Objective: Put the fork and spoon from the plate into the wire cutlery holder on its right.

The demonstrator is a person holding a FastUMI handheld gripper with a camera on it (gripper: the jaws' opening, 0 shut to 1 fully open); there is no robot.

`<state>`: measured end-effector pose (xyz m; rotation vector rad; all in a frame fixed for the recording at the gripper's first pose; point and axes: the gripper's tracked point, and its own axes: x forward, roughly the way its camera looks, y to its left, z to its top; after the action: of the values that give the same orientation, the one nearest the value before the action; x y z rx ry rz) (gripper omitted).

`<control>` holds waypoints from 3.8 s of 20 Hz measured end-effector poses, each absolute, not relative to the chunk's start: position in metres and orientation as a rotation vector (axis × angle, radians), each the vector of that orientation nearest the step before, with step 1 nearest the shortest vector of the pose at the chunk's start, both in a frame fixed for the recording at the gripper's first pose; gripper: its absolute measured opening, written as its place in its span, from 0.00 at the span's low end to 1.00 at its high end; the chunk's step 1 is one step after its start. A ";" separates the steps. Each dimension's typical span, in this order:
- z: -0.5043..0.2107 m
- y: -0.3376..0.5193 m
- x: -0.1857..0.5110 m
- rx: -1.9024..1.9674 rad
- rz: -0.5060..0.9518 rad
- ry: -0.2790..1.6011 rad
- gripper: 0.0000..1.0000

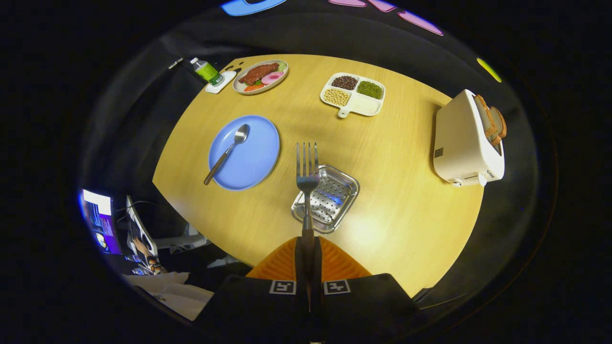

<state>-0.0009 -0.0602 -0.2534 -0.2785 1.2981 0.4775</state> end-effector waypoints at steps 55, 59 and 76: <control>-0.215 0.135 0.022 -0.061 0.596 1.015 0.99; -0.256 0.182 0.030 -0.009 0.572 1.067 0.99; -0.393 0.225 0.019 0.020 0.401 1.287 0.85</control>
<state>0.0195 0.2247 -0.3934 0.0195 1.2866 0.4010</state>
